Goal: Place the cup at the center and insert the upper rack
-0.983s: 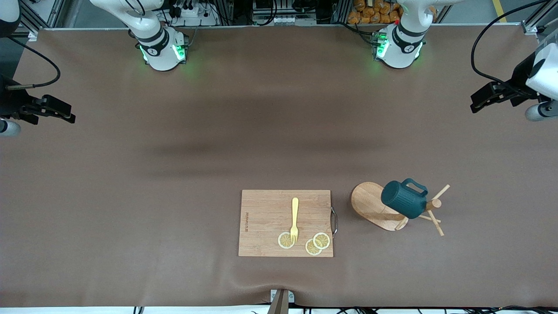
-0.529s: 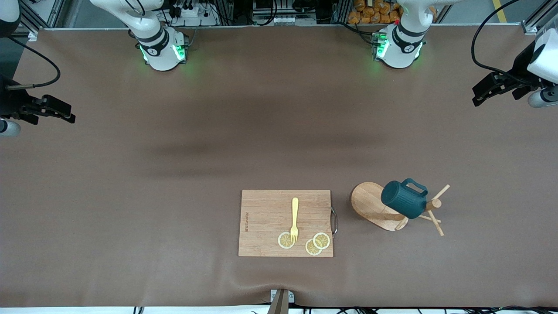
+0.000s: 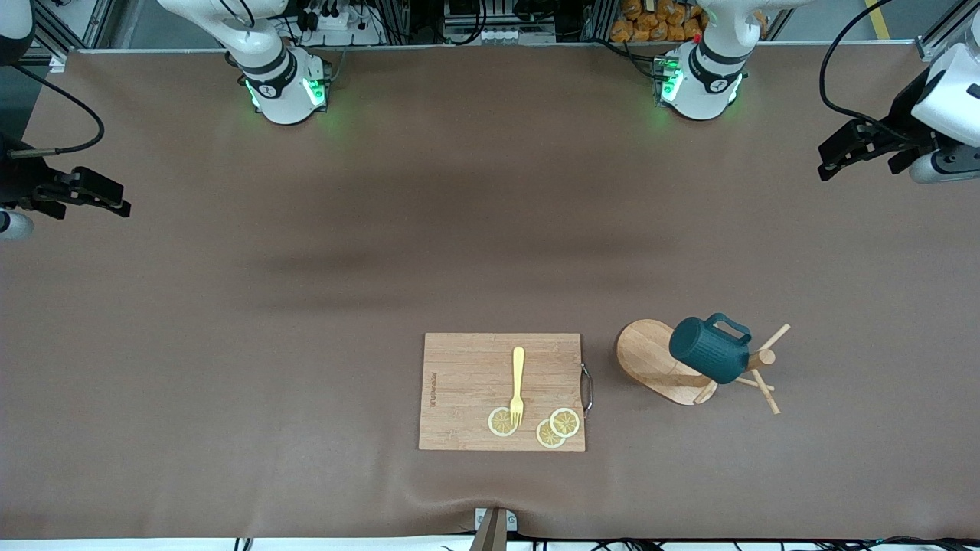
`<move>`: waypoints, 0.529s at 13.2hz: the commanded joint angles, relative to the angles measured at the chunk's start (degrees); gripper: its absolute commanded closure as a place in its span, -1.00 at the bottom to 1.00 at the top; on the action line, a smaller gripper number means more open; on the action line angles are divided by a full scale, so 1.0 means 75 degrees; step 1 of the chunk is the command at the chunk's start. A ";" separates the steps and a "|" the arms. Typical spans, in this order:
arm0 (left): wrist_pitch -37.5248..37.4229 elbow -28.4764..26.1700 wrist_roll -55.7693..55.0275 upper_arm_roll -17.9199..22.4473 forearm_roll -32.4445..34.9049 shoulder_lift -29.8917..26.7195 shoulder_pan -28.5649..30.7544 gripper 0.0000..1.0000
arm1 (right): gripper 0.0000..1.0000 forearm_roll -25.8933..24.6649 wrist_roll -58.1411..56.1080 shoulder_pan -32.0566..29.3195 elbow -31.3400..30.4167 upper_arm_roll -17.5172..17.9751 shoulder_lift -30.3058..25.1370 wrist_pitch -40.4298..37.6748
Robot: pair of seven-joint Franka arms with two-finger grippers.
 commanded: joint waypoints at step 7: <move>-0.0158 0.0167 0.0242 0.0066 -0.0121 0.0195 -0.0180 -1.00 | -1.00 -0.0002 -0.0021 -0.0135 0.0069 -0.0029 -0.0045 0.0249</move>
